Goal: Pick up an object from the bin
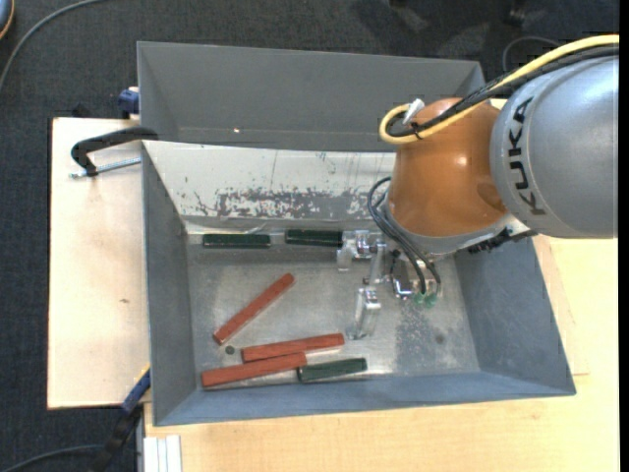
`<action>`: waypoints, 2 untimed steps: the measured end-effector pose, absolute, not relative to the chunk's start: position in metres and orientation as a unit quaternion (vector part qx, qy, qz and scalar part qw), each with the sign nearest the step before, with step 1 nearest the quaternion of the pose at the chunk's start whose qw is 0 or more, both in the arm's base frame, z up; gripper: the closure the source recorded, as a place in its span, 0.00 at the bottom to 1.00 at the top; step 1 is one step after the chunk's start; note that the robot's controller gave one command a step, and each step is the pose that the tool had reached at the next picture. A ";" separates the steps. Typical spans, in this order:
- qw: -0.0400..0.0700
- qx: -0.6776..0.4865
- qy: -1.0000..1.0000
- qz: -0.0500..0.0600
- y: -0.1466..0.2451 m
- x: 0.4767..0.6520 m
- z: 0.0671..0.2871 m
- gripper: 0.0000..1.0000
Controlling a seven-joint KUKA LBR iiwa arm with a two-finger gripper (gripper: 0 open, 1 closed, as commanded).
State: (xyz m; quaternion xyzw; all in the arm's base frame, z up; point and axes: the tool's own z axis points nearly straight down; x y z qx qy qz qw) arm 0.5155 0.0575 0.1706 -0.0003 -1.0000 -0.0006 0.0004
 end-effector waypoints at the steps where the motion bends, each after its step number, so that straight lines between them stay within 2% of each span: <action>1: 0.004 -0.049 -0.999 0.000 0.028 0.500 0.067 0.00; 2: -0.002 0.070 -0.998 -0.001 0.079 0.497 0.071 0.00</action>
Offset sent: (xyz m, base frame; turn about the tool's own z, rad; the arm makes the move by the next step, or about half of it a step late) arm -0.0135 -0.0295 -0.1006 0.0951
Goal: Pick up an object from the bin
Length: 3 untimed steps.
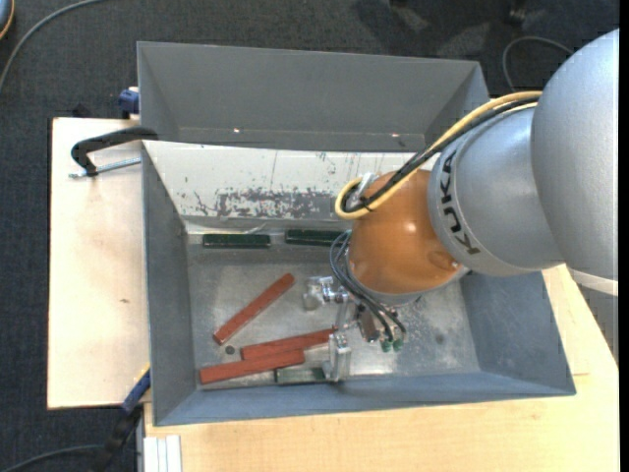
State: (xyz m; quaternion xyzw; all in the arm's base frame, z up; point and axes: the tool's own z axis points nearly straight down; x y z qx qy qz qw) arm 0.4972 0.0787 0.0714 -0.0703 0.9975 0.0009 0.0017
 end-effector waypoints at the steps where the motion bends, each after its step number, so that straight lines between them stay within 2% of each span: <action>1: 0.001 -0.069 0.998 0.001 0.078 0.497 0.071 1.00; 2: 0.007 -0.223 0.975 0.000 0.101 0.530 0.192 1.00; 3: 0.007 -0.355 0.935 0.000 0.113 0.527 0.266 1.00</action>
Offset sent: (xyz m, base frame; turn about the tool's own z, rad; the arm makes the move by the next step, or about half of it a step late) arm 0.0000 0.0000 0.0000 0.0000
